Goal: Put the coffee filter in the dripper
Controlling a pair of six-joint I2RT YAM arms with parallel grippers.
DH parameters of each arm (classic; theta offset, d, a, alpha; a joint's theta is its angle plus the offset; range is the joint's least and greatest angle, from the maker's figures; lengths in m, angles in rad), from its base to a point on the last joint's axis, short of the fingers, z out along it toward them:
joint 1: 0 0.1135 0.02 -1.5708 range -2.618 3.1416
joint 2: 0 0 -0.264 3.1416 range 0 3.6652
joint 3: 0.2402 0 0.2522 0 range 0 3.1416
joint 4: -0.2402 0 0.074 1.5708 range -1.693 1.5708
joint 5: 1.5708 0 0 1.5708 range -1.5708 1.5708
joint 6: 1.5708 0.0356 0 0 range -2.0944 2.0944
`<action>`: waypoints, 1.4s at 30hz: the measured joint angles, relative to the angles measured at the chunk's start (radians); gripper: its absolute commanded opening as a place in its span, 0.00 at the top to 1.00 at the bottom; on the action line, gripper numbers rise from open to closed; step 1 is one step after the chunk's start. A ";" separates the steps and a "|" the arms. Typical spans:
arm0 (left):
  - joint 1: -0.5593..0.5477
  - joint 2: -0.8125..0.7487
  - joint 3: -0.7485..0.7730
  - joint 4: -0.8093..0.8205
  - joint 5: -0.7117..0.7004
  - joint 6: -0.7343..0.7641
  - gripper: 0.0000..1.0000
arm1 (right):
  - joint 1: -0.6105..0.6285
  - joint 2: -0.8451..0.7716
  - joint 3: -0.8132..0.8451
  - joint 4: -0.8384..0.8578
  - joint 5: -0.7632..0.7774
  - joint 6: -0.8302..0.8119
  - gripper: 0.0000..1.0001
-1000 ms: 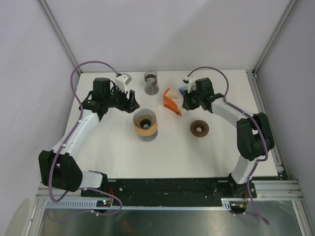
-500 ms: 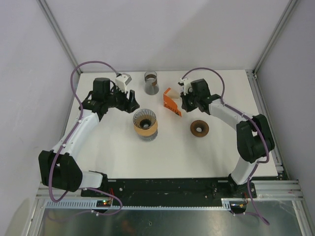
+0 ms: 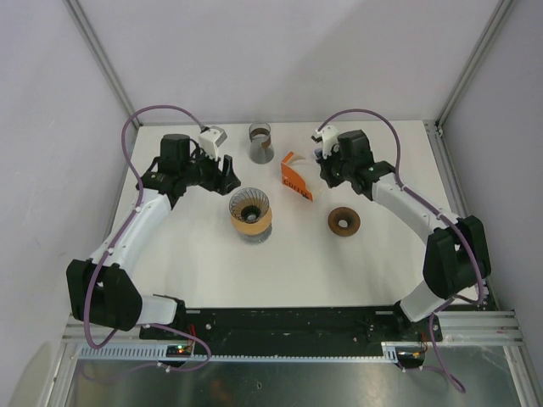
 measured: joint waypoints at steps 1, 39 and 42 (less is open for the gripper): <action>0.000 0.000 0.000 0.000 0.000 0.000 0.27 | 0.000 -0.007 0.000 -0.008 0.006 -0.010 1.00; -0.200 -0.146 0.314 -0.566 0.435 0.460 0.24 | 0.445 -0.418 -0.004 -0.266 -0.253 -0.494 1.00; -0.211 -0.146 0.314 -0.584 0.442 0.487 0.29 | 0.456 -0.402 -0.004 -0.266 -0.253 -0.496 1.00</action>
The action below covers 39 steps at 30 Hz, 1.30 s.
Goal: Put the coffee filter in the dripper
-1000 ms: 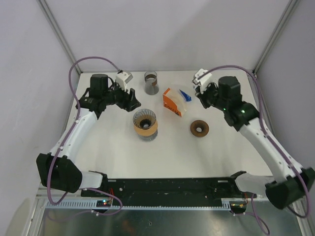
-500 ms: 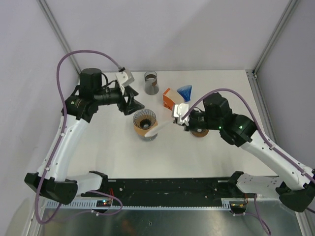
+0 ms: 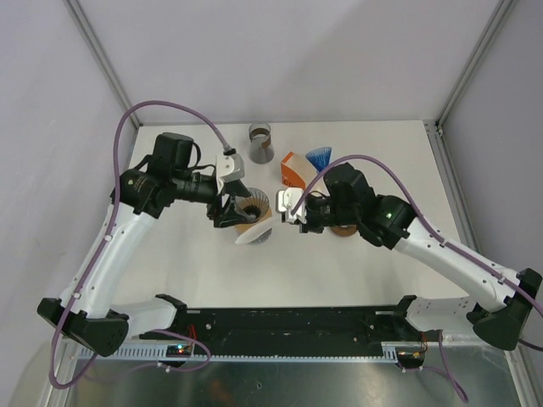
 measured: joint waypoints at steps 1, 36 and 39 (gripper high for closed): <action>-0.002 0.000 0.000 -0.003 0.000 0.008 0.30 | 0.002 0.002 0.000 0.000 0.000 0.000 1.00; -0.067 0.032 -0.137 0.084 -0.198 0.040 0.99 | 0.008 0.045 0.032 0.013 0.007 0.000 0.59; -0.068 0.032 -0.137 0.100 -0.248 0.011 1.00 | 0.009 0.048 0.032 0.014 0.036 -0.003 0.40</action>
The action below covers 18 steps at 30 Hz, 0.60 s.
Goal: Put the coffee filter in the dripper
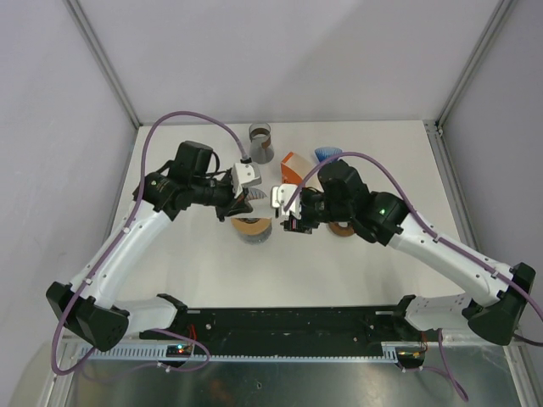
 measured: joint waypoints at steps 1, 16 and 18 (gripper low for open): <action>0.000 0.000 0.000 0.006 -0.018 -0.011 1.00 | 0.000 0.000 0.000 0.001 0.014 -0.003 0.37; 0.000 0.000 0.000 0.039 -0.101 -0.072 1.00 | 0.152 -0.008 0.031 0.145 0.145 -0.189 0.33; 0.000 0.000 0.000 0.039 -0.101 -0.074 1.00 | 0.152 0.038 0.051 0.149 0.148 -0.209 0.33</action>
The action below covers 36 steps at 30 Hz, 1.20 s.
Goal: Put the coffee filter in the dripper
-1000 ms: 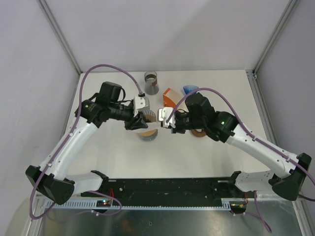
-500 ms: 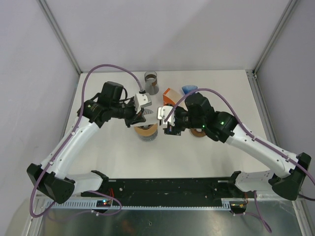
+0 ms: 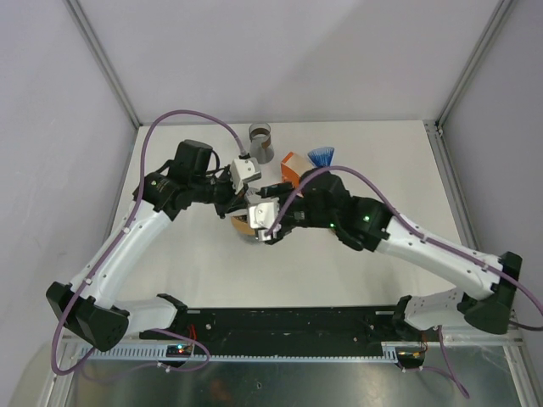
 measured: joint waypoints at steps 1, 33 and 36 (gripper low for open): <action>0.000 0.000 0.000 0.000 0.000 0.000 1.00 | 0.000 0.023 0.012 -0.003 0.001 -0.011 0.34; 0.099 0.000 0.030 0.116 -0.221 -0.123 1.00 | -0.030 0.242 0.142 -0.188 0.007 -0.021 0.55; 0.101 0.000 0.005 0.142 -0.254 -0.152 1.00 | -0.033 0.233 0.101 -0.118 0.009 0.068 0.43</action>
